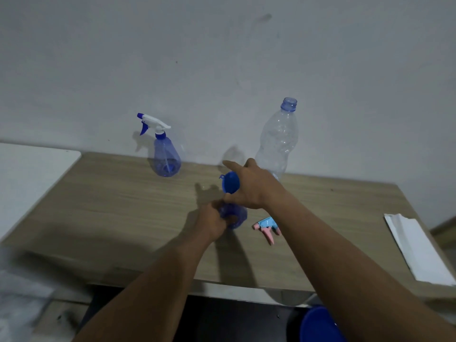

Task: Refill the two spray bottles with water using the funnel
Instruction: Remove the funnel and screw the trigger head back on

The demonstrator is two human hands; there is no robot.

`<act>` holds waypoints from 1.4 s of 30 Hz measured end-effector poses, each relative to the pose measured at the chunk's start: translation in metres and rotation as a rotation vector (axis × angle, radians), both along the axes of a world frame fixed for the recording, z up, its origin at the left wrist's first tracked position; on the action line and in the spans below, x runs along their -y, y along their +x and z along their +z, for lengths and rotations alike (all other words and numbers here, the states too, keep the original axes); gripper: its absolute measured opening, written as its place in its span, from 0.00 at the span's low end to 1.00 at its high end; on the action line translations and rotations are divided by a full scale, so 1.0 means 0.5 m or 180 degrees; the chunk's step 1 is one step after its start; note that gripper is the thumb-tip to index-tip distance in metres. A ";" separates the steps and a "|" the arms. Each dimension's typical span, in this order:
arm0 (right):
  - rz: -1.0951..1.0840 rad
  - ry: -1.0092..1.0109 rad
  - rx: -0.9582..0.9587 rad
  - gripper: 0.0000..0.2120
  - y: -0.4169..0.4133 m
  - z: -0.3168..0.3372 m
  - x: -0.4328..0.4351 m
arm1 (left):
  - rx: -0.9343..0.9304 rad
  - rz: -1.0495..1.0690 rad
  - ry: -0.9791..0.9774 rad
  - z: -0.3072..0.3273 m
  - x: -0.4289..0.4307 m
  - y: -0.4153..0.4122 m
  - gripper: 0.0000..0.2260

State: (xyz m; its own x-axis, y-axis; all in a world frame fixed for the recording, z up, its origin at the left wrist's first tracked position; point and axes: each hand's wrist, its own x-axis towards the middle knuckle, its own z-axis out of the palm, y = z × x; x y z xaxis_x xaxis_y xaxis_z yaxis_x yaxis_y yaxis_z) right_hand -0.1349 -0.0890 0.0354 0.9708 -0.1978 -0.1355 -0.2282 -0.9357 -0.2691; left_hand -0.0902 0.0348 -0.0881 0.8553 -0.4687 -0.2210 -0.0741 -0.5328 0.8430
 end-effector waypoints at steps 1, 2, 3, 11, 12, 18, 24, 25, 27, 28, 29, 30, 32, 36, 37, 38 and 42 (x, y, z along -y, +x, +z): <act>-0.0069 0.0073 -0.0022 0.42 -0.001 0.005 0.003 | -0.0031 0.0057 -0.0123 0.004 0.000 0.000 0.19; -0.0153 0.0149 -0.0002 0.38 -0.005 0.009 0.006 | -0.0042 0.0023 -0.0179 0.000 0.001 0.002 0.20; -0.0257 0.0249 0.0041 0.35 -0.010 0.011 0.011 | -0.0020 -0.0012 -0.0191 0.003 -0.001 0.001 0.20; -0.0962 0.1843 0.0825 0.28 -0.105 -0.045 0.034 | 0.0152 -0.0143 -0.0200 -0.001 -0.005 0.000 0.17; -0.1044 0.2106 0.0967 0.30 -0.122 -0.068 0.028 | 0.0165 -0.0146 -0.0221 -0.010 -0.004 0.004 0.18; -0.1439 0.2357 0.1485 0.33 -0.213 -0.247 -0.030 | 0.0193 -0.0081 -0.0330 -0.032 -0.003 0.008 0.19; -0.1217 0.1994 0.1094 0.32 -0.260 -0.355 -0.080 | 0.0219 -0.0140 -0.0293 -0.029 -0.005 0.006 0.18; -0.1202 0.1932 0.1031 0.32 -0.262 -0.362 -0.081 | 0.0255 -0.0147 -0.0274 -0.027 -0.006 0.005 0.18; -0.1124 0.1775 0.0919 0.31 -0.263 -0.366 -0.080 | 0.0307 -0.0152 -0.0266 -0.027 -0.007 0.004 0.18; -0.1054 0.1702 0.0876 0.31 -0.264 -0.362 -0.078 | 0.0316 -0.0156 -0.0260 -0.025 -0.007 0.003 0.17; -0.0981 0.1625 0.0860 0.32 -0.265 -0.355 -0.076 | 0.0321 -0.0147 -0.0260 -0.024 -0.007 0.001 0.17; -0.0926 0.1545 0.0879 0.31 -0.265 -0.347 -0.070 | 0.0331 -0.0144 -0.0268 -0.024 -0.007 0.001 0.17; -0.0907 0.1336 0.1089 0.28 -0.259 -0.327 -0.050 | 0.0364 -0.0164 -0.0267 -0.026 -0.006 0.002 0.17; -0.1052 0.0991 0.1199 0.22 -0.218 -0.276 0.027 | 0.0396 -0.0155 -0.0181 -0.029 -0.007 0.002 0.16; -0.0982 0.0893 0.0835 0.24 -0.205 -0.267 0.050 | 0.0419 -0.0147 -0.0162 -0.028 -0.007 0.001 0.16; -0.0856 0.0749 0.0408 0.26 -0.192 -0.261 0.071 | 0.0420 -0.0144 -0.0161 -0.030 -0.007 0.002 0.16; -0.0697 0.0526 -0.0440 0.30 -0.152 -0.274 0.129 | 0.0395 -0.0145 -0.0181 -0.036 -0.004 0.007 0.17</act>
